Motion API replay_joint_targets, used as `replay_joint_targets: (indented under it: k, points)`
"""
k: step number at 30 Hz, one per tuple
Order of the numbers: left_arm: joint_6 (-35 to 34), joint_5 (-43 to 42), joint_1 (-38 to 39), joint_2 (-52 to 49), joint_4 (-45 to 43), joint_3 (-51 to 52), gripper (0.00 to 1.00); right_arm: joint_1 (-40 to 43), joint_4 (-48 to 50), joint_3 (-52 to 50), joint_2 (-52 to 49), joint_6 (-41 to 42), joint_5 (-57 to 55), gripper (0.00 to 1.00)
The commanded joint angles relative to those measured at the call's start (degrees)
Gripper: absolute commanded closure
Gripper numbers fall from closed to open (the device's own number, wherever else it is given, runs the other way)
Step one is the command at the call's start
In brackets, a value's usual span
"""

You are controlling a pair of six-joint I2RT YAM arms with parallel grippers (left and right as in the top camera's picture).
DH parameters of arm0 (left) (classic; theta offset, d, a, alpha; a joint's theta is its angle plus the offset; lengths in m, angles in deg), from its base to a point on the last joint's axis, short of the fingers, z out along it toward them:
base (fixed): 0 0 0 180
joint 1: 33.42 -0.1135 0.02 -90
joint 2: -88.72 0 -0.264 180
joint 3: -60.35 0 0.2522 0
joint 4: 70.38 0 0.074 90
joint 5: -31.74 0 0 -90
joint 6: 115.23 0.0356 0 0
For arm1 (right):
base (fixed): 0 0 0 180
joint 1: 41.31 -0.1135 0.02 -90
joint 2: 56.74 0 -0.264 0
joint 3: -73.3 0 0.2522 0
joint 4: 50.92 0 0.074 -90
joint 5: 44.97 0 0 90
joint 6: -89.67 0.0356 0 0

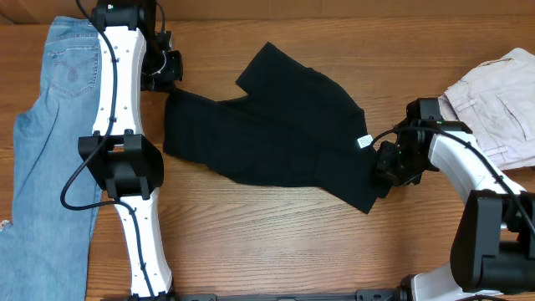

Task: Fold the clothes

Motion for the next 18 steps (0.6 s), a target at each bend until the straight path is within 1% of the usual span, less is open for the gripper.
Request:
replay_joint_targets:
  k: [1,4,5,6,7,8,13,18]
  points:
    - [-1.0,0.6,0.4,1.5,0.4,-1.3,0.96,0.1,1.7,-2.8,-0.2,0.1,0.4,0.66]
    - [-1.0,0.6,0.4,1.5,0.4,-1.3,0.96,0.1,3.3,-4.1,-0.2,0.2,0.4,0.67]
    - [-1.0,0.6,0.4,1.5,0.4,-1.3,0.96,0.1,3.6,-4.2,-0.2,0.2,0.4,0.71]
    - [-1.0,0.6,0.4,1.5,0.4,-1.3,0.96,0.1,3.7,-4.2,-0.2,0.2,0.4,0.75]
    - [-1.0,0.6,0.4,1.5,0.4,-1.3,0.96,0.1,4.4,-4.2,-0.2,0.2,0.4,0.91]
    - [-1.0,0.6,0.4,1.5,0.4,-1.3,0.96,0.1,4.7,-4.2,-0.2,0.2,0.4,0.96]
    - [-1.0,0.6,0.4,1.5,0.3,-1.3,0.96,0.2,4.9,-2.6,-0.1,0.2,0.4,0.96]
    - [-1.0,0.8,0.4,3.0,0.0,-1.5,0.96,0.2,0.3,5.3,2.3,0.0,-0.3,0.96]
